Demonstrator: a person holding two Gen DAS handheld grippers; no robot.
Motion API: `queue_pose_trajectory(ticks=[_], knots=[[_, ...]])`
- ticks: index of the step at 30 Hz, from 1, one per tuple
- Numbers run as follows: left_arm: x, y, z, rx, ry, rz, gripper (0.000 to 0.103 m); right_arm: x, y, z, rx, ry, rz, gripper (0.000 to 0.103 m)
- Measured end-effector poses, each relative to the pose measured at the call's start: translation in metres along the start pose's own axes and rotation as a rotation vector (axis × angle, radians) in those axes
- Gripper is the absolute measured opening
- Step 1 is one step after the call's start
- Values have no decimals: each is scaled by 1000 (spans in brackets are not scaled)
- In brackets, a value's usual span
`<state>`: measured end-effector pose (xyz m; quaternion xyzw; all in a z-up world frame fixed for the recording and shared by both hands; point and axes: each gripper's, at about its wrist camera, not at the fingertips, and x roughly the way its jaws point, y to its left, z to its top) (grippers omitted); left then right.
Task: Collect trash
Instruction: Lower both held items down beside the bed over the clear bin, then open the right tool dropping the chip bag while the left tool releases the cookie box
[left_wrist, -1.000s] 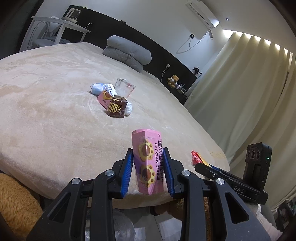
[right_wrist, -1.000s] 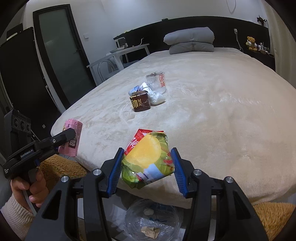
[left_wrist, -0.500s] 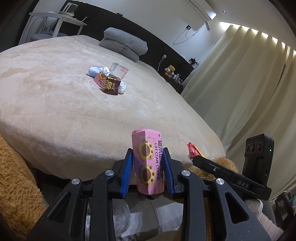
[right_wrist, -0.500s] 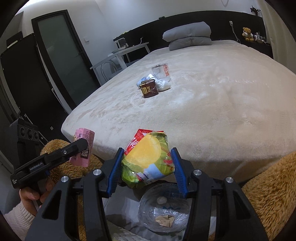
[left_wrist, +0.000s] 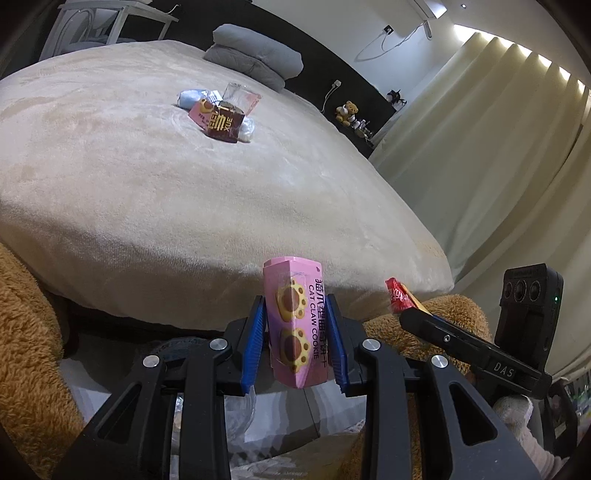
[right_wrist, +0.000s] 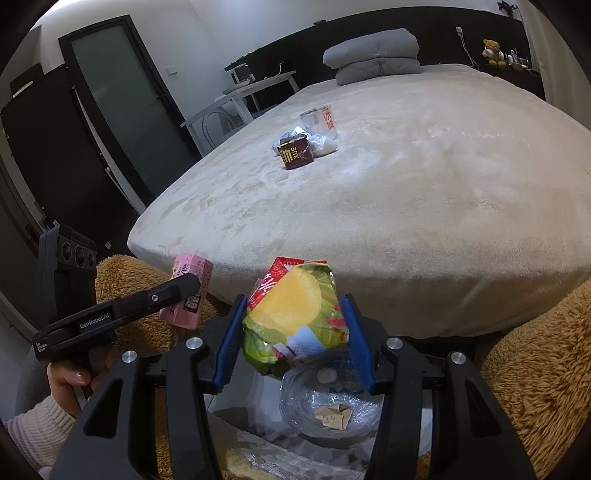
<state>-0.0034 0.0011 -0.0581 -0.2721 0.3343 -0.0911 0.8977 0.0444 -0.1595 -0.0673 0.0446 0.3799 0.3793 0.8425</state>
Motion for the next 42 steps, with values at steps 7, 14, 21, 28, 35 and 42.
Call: queue_pose_trajectory(ticks=[7, 14, 21, 28, 35, 42], knots=[[29, 10, -7, -35, 120, 61, 31, 33, -12, -2, 93, 139, 37, 51], [55, 22, -19, -57, 238, 153, 31, 63, -22, -5, 187, 256, 30, 51], [82, 32, -26, -93, 334, 207, 31, 100, -32, -12, 266, 373, -38, 51], [111, 53, -37, -151, 445, 267, 31, 136, -57, -27, 398, 487, -91, 51], [139, 66, -51, -187, 549, 339, 31, 159, -71, -37, 465, 537, -130, 51], [149, 76, -55, -201, 610, 386, 31, 174, -76, -44, 499, 572, -145, 52]])
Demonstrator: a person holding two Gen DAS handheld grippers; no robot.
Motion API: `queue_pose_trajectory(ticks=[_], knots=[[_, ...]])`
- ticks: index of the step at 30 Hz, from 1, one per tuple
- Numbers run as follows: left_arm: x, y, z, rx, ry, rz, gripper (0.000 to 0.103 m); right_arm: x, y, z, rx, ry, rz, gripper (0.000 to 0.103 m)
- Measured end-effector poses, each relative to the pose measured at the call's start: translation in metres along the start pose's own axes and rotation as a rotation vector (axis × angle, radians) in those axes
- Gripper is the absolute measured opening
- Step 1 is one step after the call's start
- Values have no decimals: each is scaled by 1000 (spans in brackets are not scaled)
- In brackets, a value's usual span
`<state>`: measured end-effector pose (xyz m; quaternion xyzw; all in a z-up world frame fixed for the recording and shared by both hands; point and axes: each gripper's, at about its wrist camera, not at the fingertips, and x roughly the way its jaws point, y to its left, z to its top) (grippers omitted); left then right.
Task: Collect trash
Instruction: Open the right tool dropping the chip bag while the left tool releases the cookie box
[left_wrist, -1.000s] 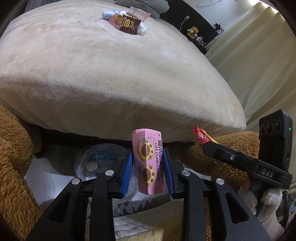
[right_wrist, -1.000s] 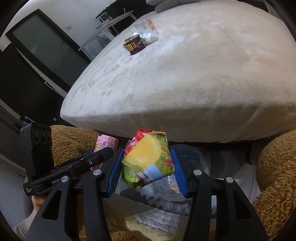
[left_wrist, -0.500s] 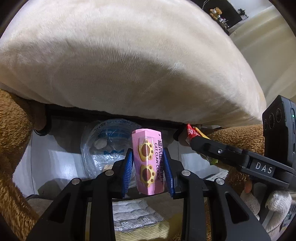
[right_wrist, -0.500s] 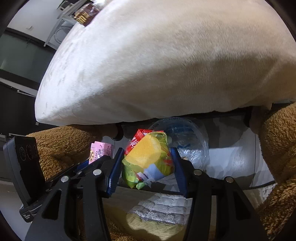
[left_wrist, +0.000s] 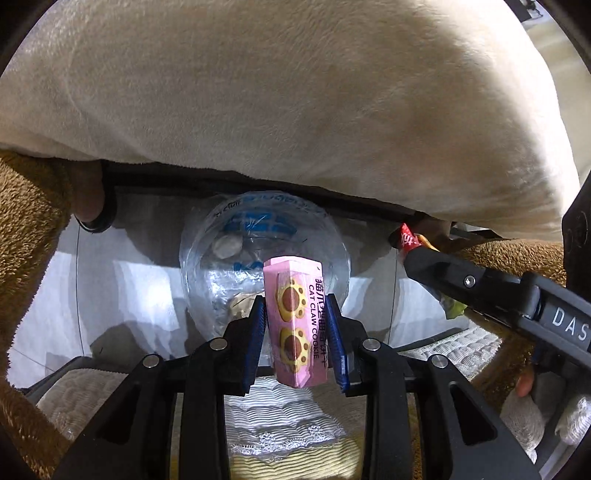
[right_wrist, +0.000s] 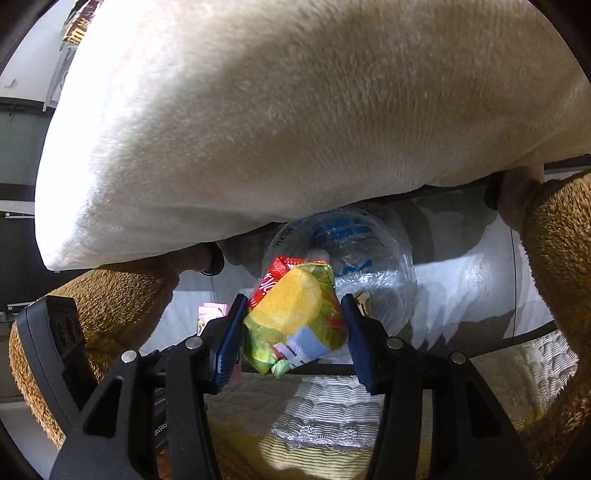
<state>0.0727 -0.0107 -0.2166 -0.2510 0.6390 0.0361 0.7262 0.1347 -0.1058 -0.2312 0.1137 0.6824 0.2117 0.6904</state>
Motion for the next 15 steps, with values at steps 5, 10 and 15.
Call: queue_pose_trajectory(ticks=[5, 10, 15], knots=[[-2, -1, 1, 3, 23, 6, 33, -5, 2, 1, 13, -14, 24, 61], [-9, 2, 2, -19, 1, 13, 57, -10, -4, 1, 40, -26, 28, 69], [-16, -2, -1, 2, -25, 18, 57, -17, -2, -2, 17, -40, 35, 69]])
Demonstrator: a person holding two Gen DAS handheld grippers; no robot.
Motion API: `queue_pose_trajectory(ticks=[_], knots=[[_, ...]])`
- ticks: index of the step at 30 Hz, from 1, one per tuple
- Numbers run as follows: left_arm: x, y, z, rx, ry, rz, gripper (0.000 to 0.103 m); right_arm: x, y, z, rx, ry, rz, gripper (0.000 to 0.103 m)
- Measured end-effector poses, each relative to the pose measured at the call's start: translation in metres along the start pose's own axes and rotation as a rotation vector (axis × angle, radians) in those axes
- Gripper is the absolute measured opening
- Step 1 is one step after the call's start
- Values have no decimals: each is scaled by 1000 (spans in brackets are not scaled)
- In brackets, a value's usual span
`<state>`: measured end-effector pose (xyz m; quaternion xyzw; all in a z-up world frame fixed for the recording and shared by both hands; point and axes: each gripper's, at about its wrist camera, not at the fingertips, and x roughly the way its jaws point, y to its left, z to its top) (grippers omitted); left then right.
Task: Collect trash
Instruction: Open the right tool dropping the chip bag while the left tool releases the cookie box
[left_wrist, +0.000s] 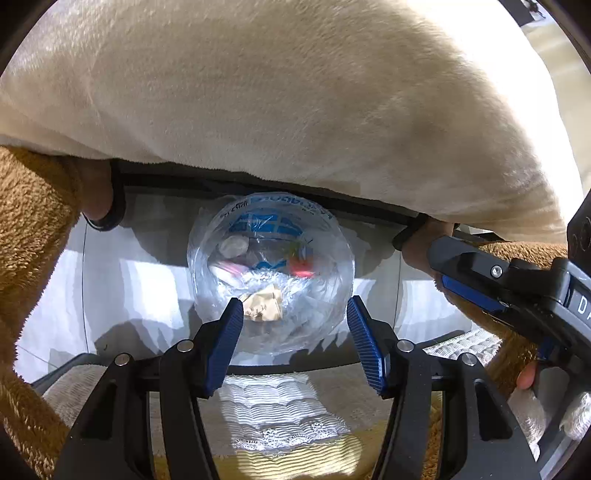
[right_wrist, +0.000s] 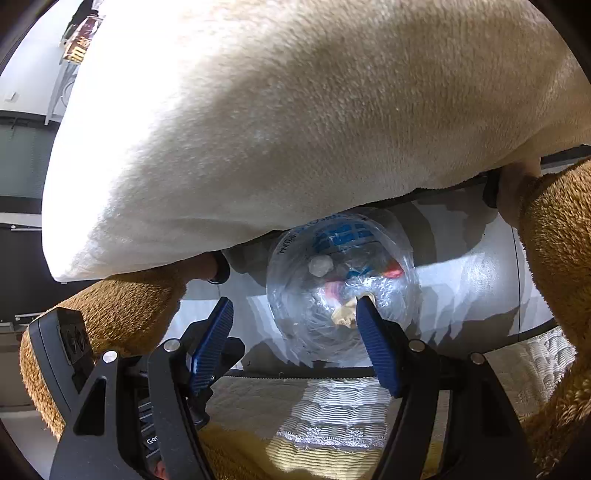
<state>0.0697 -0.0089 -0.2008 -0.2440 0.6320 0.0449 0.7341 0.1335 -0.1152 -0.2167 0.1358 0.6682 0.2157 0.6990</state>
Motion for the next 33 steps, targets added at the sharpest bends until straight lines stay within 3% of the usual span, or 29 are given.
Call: queue_pose_trajectory(ticks=[9, 15, 23, 33], knots=[[-23, -8, -8, 63, -97, -1, 57, -21, 7, -12, -90, -68, -1, 69], [-47, -12, -16, 113, -189, -76, 57, -41, 12, -24, -164, -139, 19, 69], [-87, -18, -30, 198, -363, -144, 57, -87, 30, -48, -329, -316, 71, 69], [-131, -2, -22, 167, -512, -239, 57, -135, 58, -54, -534, -521, 78, 69]])
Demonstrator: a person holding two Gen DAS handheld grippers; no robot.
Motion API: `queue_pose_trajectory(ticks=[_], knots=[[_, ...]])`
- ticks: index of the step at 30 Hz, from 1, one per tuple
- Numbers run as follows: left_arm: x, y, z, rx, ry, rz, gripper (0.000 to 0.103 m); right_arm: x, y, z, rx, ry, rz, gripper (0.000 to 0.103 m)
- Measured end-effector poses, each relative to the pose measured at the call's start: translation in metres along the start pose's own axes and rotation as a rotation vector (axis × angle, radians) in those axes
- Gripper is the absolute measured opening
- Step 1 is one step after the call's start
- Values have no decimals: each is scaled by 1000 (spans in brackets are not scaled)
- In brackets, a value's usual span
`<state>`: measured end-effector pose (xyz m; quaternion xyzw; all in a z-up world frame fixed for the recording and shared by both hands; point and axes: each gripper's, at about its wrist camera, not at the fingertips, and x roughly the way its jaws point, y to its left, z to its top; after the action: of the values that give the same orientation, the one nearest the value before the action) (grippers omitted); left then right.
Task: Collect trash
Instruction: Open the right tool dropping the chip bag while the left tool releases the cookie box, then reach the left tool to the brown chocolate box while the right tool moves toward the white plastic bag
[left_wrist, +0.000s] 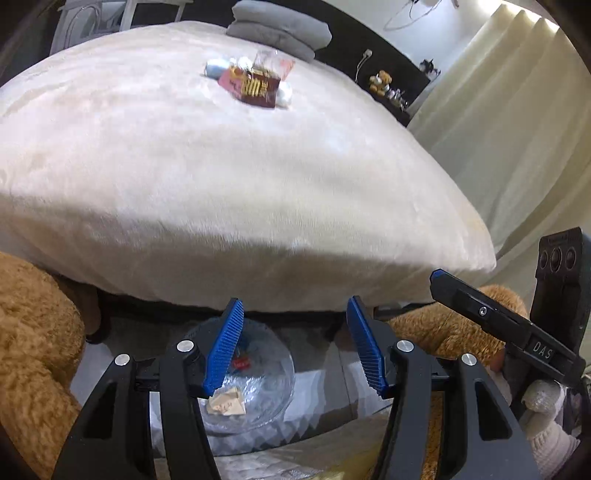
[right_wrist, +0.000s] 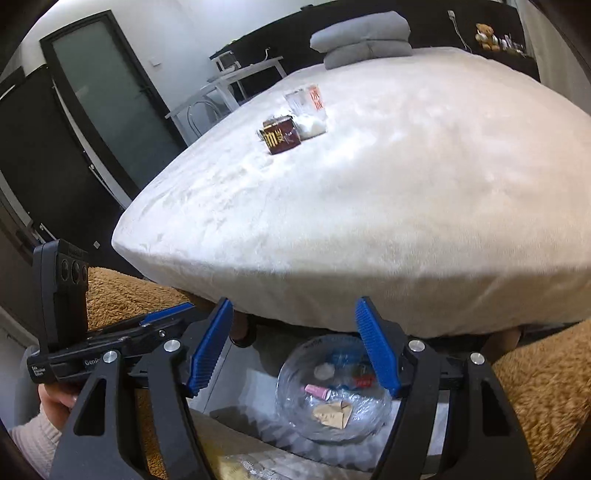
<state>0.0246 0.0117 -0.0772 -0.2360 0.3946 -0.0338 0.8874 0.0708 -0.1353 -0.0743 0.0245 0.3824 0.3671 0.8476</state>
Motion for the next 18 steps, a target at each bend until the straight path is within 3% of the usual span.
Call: queue_pose_trajectory(ticks=[10, 18], knots=[[-11, 18, 50, -45, -62, 28, 57, 20, 0, 54, -114, -22, -27, 69], [2, 22, 99, -30, -57, 45, 57, 31, -24, 103, -151, -76, -47, 69]])
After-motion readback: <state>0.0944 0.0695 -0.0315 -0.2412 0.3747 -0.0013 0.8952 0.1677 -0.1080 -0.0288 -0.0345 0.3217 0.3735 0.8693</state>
